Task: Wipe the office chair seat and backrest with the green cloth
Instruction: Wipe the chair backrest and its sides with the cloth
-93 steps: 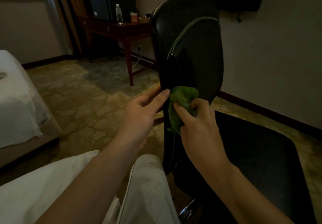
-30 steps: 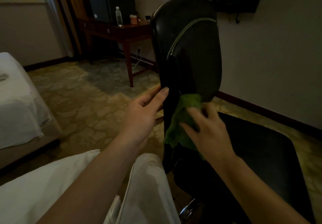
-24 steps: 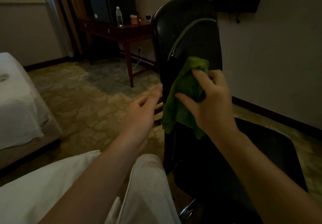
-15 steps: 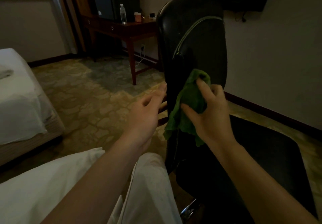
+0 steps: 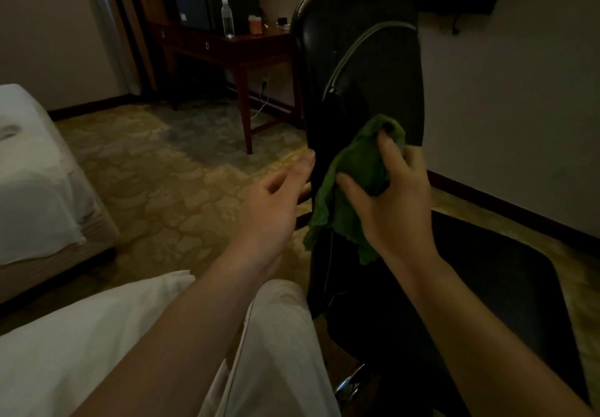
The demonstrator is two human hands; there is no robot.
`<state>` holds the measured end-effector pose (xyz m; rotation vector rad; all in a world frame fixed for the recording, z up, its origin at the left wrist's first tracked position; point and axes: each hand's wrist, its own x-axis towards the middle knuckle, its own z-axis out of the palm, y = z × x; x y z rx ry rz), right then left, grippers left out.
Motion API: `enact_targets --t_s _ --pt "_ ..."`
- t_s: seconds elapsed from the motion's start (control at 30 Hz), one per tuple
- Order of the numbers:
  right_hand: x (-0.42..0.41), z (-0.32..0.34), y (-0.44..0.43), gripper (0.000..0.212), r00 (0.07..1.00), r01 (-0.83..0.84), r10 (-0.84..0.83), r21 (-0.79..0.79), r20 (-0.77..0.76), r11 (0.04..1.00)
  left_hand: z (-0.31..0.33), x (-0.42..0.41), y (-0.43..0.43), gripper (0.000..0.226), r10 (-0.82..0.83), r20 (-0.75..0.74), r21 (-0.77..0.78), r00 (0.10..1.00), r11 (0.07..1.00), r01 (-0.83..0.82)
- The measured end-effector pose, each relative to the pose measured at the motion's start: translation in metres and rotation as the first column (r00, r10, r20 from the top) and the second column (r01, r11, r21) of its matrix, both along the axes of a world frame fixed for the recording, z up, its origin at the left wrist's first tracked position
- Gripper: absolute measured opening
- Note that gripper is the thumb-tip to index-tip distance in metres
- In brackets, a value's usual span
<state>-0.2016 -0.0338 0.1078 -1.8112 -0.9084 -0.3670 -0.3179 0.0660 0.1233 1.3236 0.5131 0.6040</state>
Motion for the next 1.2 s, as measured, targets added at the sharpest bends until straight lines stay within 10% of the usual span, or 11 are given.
enact_targets --t_s 1.2 --pt "-0.017 -0.043 -0.008 0.064 0.996 0.085 -0.085 0.006 0.005 0.996 -0.017 0.003 0.001 0.058 -0.026 -0.011 0.071 1.0 0.997 0.027"
